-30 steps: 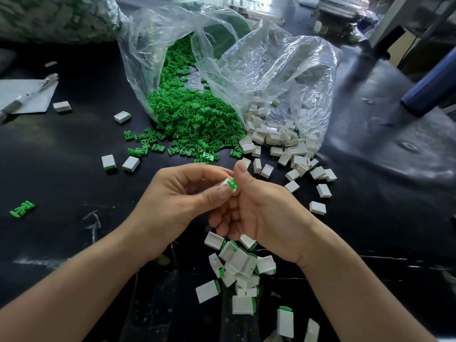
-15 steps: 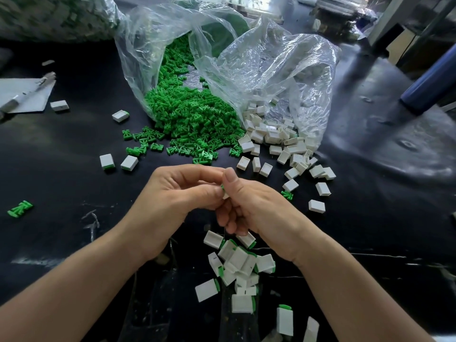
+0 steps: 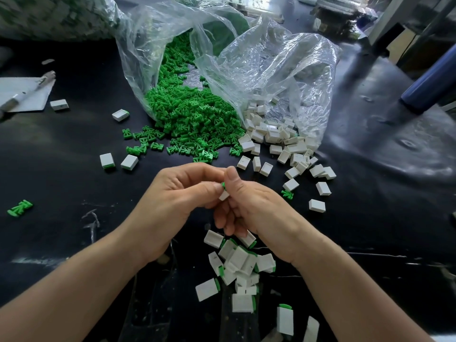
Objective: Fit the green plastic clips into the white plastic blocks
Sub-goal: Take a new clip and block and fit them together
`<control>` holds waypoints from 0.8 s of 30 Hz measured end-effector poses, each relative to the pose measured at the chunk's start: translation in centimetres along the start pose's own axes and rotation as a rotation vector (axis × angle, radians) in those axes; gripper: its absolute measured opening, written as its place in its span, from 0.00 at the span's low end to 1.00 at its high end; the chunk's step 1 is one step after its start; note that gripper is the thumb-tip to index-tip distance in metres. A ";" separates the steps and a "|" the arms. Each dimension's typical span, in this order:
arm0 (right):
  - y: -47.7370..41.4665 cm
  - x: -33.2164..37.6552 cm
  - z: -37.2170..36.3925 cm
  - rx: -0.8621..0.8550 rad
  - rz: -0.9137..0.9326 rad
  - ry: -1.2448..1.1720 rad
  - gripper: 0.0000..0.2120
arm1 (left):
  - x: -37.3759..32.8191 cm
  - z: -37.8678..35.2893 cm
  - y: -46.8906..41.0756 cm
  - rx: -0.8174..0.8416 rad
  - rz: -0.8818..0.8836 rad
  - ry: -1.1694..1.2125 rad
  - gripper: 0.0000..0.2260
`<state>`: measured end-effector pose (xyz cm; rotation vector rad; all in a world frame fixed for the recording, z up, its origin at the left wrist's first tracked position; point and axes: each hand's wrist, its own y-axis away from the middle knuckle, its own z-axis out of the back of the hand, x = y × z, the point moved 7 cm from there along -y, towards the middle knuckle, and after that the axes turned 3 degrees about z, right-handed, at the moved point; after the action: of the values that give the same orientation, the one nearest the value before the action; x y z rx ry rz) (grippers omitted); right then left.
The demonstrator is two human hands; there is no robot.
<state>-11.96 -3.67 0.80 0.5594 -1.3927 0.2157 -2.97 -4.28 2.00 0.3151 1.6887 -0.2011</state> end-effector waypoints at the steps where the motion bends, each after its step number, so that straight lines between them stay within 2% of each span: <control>1: 0.0 0.0 0.0 0.009 -0.004 -0.007 0.24 | 0.1 -0.1 0.0 0.012 0.006 0.000 0.08; 6: 0.1 -0.3 0.2 -0.040 -0.012 0.024 0.22 | 0.7 -0.2 -0.1 0.026 0.040 0.051 0.10; 12: -0.2 -0.4 0.4 -0.112 0.017 0.041 0.17 | 1.2 -0.1 0.0 -0.046 0.054 0.113 0.07; 21: -0.3 -0.5 0.7 -0.149 0.055 0.159 0.21 | 1.2 -0.2 0.1 -0.062 0.055 0.183 0.04; 24: -0.3 -0.4 0.7 -0.156 0.057 0.167 0.17 | 1.1 -0.3 0.1 -0.068 0.055 0.200 0.03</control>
<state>-12.48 -4.20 0.33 0.3647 -1.2513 0.1934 -3.35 -3.99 0.97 0.3394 1.8777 -0.0723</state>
